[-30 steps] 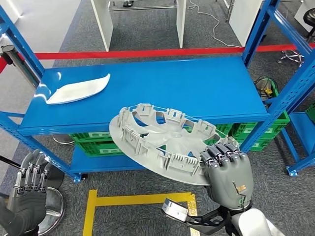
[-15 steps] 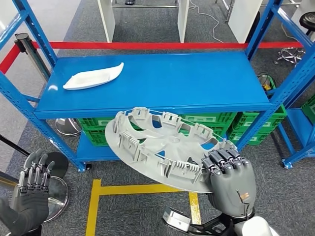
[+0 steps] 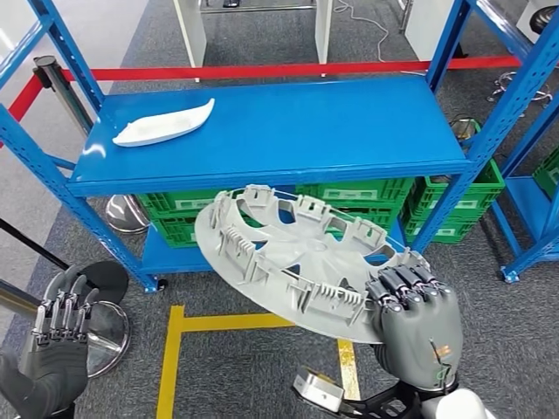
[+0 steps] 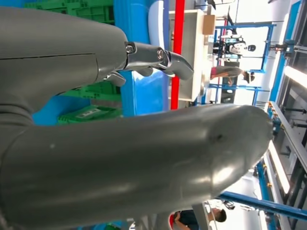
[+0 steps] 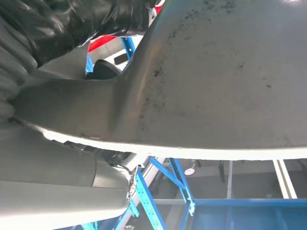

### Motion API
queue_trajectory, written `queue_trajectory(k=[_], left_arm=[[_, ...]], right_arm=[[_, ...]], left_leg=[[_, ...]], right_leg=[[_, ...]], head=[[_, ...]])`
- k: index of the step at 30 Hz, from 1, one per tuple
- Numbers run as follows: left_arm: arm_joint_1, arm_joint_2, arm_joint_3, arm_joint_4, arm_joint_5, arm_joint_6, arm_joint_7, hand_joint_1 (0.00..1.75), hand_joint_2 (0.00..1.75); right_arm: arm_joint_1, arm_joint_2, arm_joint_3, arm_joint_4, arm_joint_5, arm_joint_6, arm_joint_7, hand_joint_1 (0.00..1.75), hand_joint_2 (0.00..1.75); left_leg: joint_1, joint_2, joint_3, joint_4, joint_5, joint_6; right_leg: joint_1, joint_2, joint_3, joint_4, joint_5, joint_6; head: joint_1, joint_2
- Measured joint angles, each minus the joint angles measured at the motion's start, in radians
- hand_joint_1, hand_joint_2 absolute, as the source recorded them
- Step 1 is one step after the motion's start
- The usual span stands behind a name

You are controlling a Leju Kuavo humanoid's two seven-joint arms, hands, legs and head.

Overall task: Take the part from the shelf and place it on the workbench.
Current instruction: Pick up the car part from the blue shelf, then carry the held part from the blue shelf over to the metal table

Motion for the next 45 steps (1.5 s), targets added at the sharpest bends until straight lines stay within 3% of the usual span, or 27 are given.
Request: queue_trajectory(k=[2,3,6,7,9,11,12,14,16,18,19,22,23,25,27,28,29,30,32,34,36,38,40,42,43,44,45], left_arm=[[0.000,0.000,-0.003,-0.002,0.000,0.002,-0.001,0.00,0.00],[0.000,0.000,-0.006,-0.003,-0.001,0.003,-0.001,0.00,0.00],[0.001,0.000,-0.014,-0.006,-0.004,0.015,-0.002,0.00,0.00],[0.002,0.000,-0.016,-0.006,-0.006,0.019,-0.003,0.00,0.00],[0.004,0.000,-0.021,-0.006,-0.009,0.022,-0.007,0.00,0.00],[0.007,0.000,-0.026,-0.006,-0.011,0.022,-0.012,0.00,0.00],[0.009,0.000,-0.027,-0.006,-0.012,0.023,-0.013,0.00,0.00],[0.011,0.000,-0.029,-0.005,-0.014,0.023,-0.014,0.00,0.00],[0.011,0.000,-0.032,-0.005,-0.013,0.025,-0.014,0.00,0.00],[0.010,0.001,-0.034,-0.005,-0.011,0.029,-0.014,0.00,0.00],[0.010,0.001,-0.035,-0.005,-0.010,0.032,-0.014,0.00,0.00],[0.010,0.002,-0.038,-0.005,-0.009,0.038,-0.015,0.00,0.00],[0.010,0.002,-0.039,-0.005,-0.009,0.039,-0.016,0.00,0.00],[0.011,0.005,-0.039,-0.005,-0.010,0.044,-0.018,0.00,0.00],[0.010,0.008,-0.041,-0.005,-0.010,0.051,-0.018,0.00,0.00],[0.010,0.010,-0.043,-0.005,-0.010,0.055,-0.018,0.00,0.00],[0.010,0.012,-0.045,-0.005,-0.010,0.058,-0.018,0.00,0.00],[0.010,0.014,-0.047,-0.005,-0.010,0.062,-0.018,0.00,0.00],[0.009,0.017,-0.054,-0.005,-0.010,0.068,-0.019,0.00,0.00],[0.009,0.020,-0.060,-0.005,-0.010,0.072,-0.020,0.00,0.00],[0.009,0.022,-0.063,-0.006,-0.009,0.075,-0.022,0.00,0.00],[0.009,0.024,-0.066,-0.006,-0.009,0.077,-0.022,0.00,0.00],[0.007,0.026,-0.069,-0.005,-0.009,0.079,-0.022,0.00,0.00],[0.007,0.027,-0.071,-0.005,-0.007,0.080,-0.022,0.00,0.00],[0.006,0.028,-0.072,-0.005,-0.005,0.080,-0.022,0.00,0.00],[0.006,0.029,-0.073,-0.005,-0.003,0.080,-0.022,0.00,0.00],[0.006,0.030,-0.073,-0.005,-0.001,0.080,-0.022,0.00,0.00]], right_arm=[[0.004,-0.001,0.000,-0.004,0.001,0.000,0.002,1.75,1.75],[0.006,-0.002,0.000,-0.008,0.002,-0.001,0.003,1.75,1.75],[0.013,-0.008,-0.002,-0.014,0.007,-0.001,0.004,1.75,1.75],[0.018,-0.012,-0.005,-0.015,0.008,-0.002,0.003,1.75,1.75],[0.032,-0.020,-0.012,-0.016,0.008,-0.010,-0.002,1.75,1.75],[0.047,-0.027,-0.019,-0.015,0.007,-0.021,-0.010,1.75,1.75],[0.054,-0.031,-0.022,-0.015,0.007,-0.025,-0.014,1.75,1.75],[0.061,-0.036,-0.027,-0.014,0.007,-0.027,-0.021,1.75,1.75],[0.062,-0.037,-0.031,-0.013,0.006,-0.024,-0.025,1.75,1.75],[0.061,-0.039,-0.034,-0.014,0.006,-0.021,-0.026,1.75,1.75],[0.061,-0.039,-0.035,-0.014,0.006,-0.019,-0.026,1.75,1.75],[0.064,-0.041,-0.037,-0.015,0.005,-0.018,-0.026,1.75,1.75],[0.065,-0.042,-0.039,-0.015,0.004,-0.019,-0.026,1.75,1.75],[0.066,-0.044,-0.041,-0.015,0.003,-0.018,-0.026,1.75,1.75],[0.069,-0.045,-0.042,-0.015,0.001,-0.017,-0.026,1.75,1.75],[0.072,-0.045,-0.042,-0.015,0.000,-0.015,-0.026,1.75,1.75],[0.074,-0.046,-0.043,-0.015,-0.001,-0.015,-0.026,1.75,1.75],[0.076,-0.047,-0.043,-0.015,-0.002,-0.014,-0.026,1.75,1.75],[0.079,-0.049,-0.044,-0.016,-0.006,-0.014,-0.026,1.75,1.75],[0.080,-0.050,-0.045,-0.017,-0.011,-0.013,-0.027,1.75,1.75],[0.081,-0.052,-0.048,-0.018,-0.016,-0.014,-0.029,1.75,1.75],[0.083,-0.057,-0.053,-0.020,-0.026,-0.012,-0.033,1.75,1.75],[0.083,-0.061,-0.057,-0.021,-0.039,-0.006,-0.037,1.75,1.75],[0.081,-0.061,-0.058,-0.022,-0.056,0.001,-0.043,1.75,1.75],[0.081,-0.062,-0.058,-0.022,-0.064,0.003,-0.045,1.75,1.75],[0.081,-0.062,-0.058,-0.022,-0.071,0.005,-0.046,1.75,1.75],[0.080,-0.063,-0.058,-0.022,-0.074,0.006,-0.046,1.75,1.75]], left_leg=[[0.000,-0.001,0.086,-0.141,0.028,0.005],[-0.002,-0.002,0.109,-0.185,0.028,0.009],[-0.007,-0.002,0.110,-0.213,0.032,0.029],[-0.006,-0.001,0.105,-0.216,0.040,0.039],[-0.005,0.002,0.090,-0.222,0.057,0.057],[-0.009,0.002,0.068,-0.220,0.072,0.065],[-0.012,0.002,0.056,-0.218,0.079,0.066],[-0.016,0.002,0.035,-0.212,0.091,0.066],[-0.018,0.002,0.019,-0.202,0.099,0.061],[-0.021,0.002,0.006,-0.190,0.105,0.053],[-0.022,0.002,0.002,-0.186,0.109,0.048],[-0.020,0.001,-0.006,-0.177,0.109,0.031],[-0.019,0.000,-0.014,-0.158,0.087,0.025],[-0.014,-0.001,-0.047,-0.061,0.008,0.011],[-0.009,-0.001,-0.082,0.065,-0.060,0.002],[-0.008,-0.001,-0.084,0.097,-0.068,0.000],[-0.007,-0.001,-0.068,0.088,-0.054,0.001],[-0.007,-0.001,-0.033,0.038,-0.024,0.004],[-0.009,-0.001,0.053,-0.108,0.030,0.018],[-0.013,-0.002,0.093,-0.189,0.044,0.030],[-0.015,-0.002,0.091,-0.204,0.046,0.038],[-0.011,0.002,0.087,-0.217,0.057,0.050],[-0.007,0.005,0.077,-0.223,0.071,0.061],[-0.008,0.005,0.059,-0.218,0.080,0.065],[-0.009,0.005,0.050,-0.214,0.083,0.065],[-0.009,0.005,0.042,-0.210,0.086,0.064],[-0.009,0.005,0.035,-0.204,0.088,0.062]], right_leg=[[0.000,0.001,-0.016,0.009,0.007,0.009],[0.000,0.001,-0.021,0.012,0.013,0.015],[-0.002,0.001,-0.030,0.011,0.028,0.035],[-0.004,0.003,-0.037,0.018,0.020,0.040],[-0.004,0.007,-0.067,0.083,-0.042,0.045],[-0.003,0.009,-0.110,0.211,-0.124,0.047],[-0.003,0.009,-0.123,0.265,-0.145,0.048],[-0.003,0.009,-0.103,0.276,-0.126,0.046],[-0.002,0.009,-0.014,0.151,-0.078,0.039],[0.001,0.010,0.069,0.025,-0.066,0.034],[0.003,0.011,0.084,-0.002,-0.070,0.031],[0.003,0.009,0.069,-0.009,-0.061,0.016],[0.001,0.007,0.063,-0.010,-0.056,0.007],[-0.001,0.005,0.053,-0.011,-0.042,-0.005],[0.000,0.004,0.040,-0.008,-0.029,-0.008],[0.000,0.004,0.032,-0.006,-0.023,-0.007],[0.001,0.004,0.025,-0.003,-0.020,-0.006],[0.001,0.004,0.020,0.000,-0.018,-0.005],[0.004,0.005,0.014,0.006,-0.015,-0.002],[0.005,0.006,0.007,0.008,-0.008,0.008],[0.005,0.006,0.000,0.007,0.001,0.022],[0.005,0.008,-0.015,0.024,-0.015,0.031],[0.005,0.010,-0.056,0.111,-0.076,0.036],[0.004,0.011,-0.106,0.240,-0.140,0.042],[0.003,0.011,-0.119,0.279,-0.152,0.045],[0.003,0.011,-0.113,0.282,-0.147,0.047],[0.001,0.010,-0.089,0.247,-0.125,0.048]], head=[[0.000,0.000],[0.000,0.000],[0.001,0.000],[0.002,0.000],[0.004,0.000],[0.006,0.000],[0.006,0.000],[0.006,0.000],[0.005,0.000],[0.005,0.000],[0.005,0.000],[0.005,0.000],[0.003,0.000],[0.000,0.000],[-0.001,0.000],[-0.002,0.000],[-0.002,0.000],[-0.002,0.000],[-0.001,0.000],[-0.001,0.000],[-0.001,0.000],[0.000,0.000],[0.004,0.000],[0.006,0.000],[0.006,0.000],[0.006,0.000],[0.006,0.000]])
